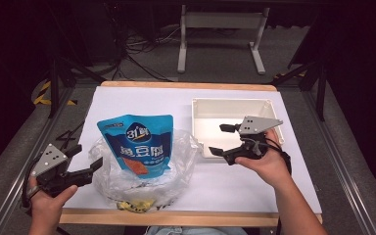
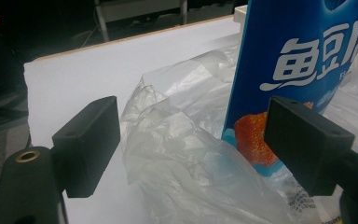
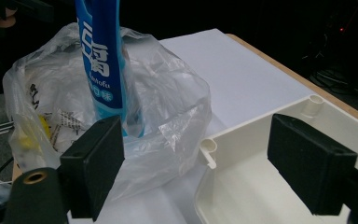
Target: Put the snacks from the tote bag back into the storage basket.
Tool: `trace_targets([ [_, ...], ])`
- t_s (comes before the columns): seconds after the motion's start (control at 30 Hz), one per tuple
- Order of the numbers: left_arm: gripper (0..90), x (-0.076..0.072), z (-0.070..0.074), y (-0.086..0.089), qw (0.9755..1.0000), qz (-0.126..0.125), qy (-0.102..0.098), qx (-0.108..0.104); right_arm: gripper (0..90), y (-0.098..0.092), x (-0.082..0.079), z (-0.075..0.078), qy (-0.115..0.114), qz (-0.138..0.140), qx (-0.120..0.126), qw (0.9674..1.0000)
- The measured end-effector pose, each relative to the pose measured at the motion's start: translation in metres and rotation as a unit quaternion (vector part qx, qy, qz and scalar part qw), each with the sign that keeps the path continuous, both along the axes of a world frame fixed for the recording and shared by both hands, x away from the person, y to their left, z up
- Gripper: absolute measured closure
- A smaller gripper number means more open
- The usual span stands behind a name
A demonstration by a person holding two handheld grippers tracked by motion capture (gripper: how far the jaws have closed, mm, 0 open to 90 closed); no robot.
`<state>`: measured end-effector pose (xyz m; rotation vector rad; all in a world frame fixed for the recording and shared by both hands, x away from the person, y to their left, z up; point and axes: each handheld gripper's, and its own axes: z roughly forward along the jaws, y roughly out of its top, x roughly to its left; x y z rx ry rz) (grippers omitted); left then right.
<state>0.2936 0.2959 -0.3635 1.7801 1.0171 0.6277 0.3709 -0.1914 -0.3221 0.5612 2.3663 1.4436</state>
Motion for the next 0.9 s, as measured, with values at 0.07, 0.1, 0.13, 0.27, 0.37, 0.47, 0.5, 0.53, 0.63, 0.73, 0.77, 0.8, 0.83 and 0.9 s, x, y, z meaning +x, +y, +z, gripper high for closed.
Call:
trace_targets([
  [0.07, 20.3, 0.000, 0.000, 0.000, 1.0000, -0.001, -0.001, 0.000, 19.6, 0.003, 0.001, 0.000, 0.001, 0.002, -0.001, 1.0000],
  [0.1, 20.4, 0.000, 0.000, 0.000, 1.0000, 0.000, -0.001, 0.001, 19.6, 0.008, 0.002, 0.000, 0.002, 0.009, -0.003, 1.0000],
  [0.13, 20.6, -0.001, 0.000, 0.001, 1.0000, 0.000, -0.001, -0.001, 19.6, 0.011, 0.003, 0.000, 0.002, 0.012, -0.003, 0.9999],
  [0.27, 21.9, -0.002, 0.000, 0.001, 1.0000, 0.001, -0.002, -0.004, 19.7, 0.019, 0.006, 0.000, 0.005, 0.022, -0.001, 0.9997],
  [0.37, 24.2, -0.003, 0.000, 0.002, 1.0000, -0.003, -0.006, -0.007, 19.8, 0.029, 0.009, 0.000, 0.007, 0.033, 0.004, 0.9994],
  [0.47, 25.4, -0.004, 0.001, 0.002, 0.9999, -0.007, -0.010, -0.011, 19.9, 0.034, 0.011, -0.001, 0.010, 0.040, 0.006, 0.9991],
  [0.5, 26.6, -0.004, 0.002, 0.002, 0.9998, -0.012, -0.012, -0.012, 19.9, 0.038, 0.012, -0.001, 0.010, 0.042, 0.004, 0.9991],
  [0.53, 27.3, -0.004, 0.002, 0.002, 0.9997, -0.015, -0.010, -0.013, 19.9, 0.041, 0.013, -0.002, 0.010, 0.044, 0.001, 0.9990],
  [0.63, 28.6, -0.004, 0.003, 0.001, 0.9996, -0.021, -0.011, -0.012, 19.9, 0.051, 0.017, -0.005, 0.013, 0.053, -0.001, 0.9985],
  [0.73, 29.5, -0.004, 0.003, 0.001, 0.9995, -0.023, -0.012, -0.016, 19.8, 0.060, 0.019, -0.007, 0.018, 0.061, -0.003, 0.9980],
  [0.77, 29.5, -0.004, 0.003, 0.001, 0.9994, -0.029, -0.013, -0.017, 19.8, 0.063, 0.020, -0.008, 0.019, 0.064, -0.003, 0.9978],
  [0.8, 29.6, -0.003, 0.003, 0.001, 0.9993, -0.033, -0.013, -0.014, 19.8, 0.067, 0.021, -0.010, 0.020, 0.068, -0.004, 0.9975],
  [0.83, 29.6, -0.003, 0.003, 0.000, 0.9992, -0.036, -0.013, -0.012, 19.8, 0.072, 0.022, -0.011, 0.021, 0.070, -0.007, 0.9973],
  [0.9, 30.2, -0.002, 0.002, -0.002, 0.9991, -0.038, -0.015, -0.009, 19.8, 0.079, 0.023, -0.012, 0.020, 0.075, -0.009, 0.9969],
])
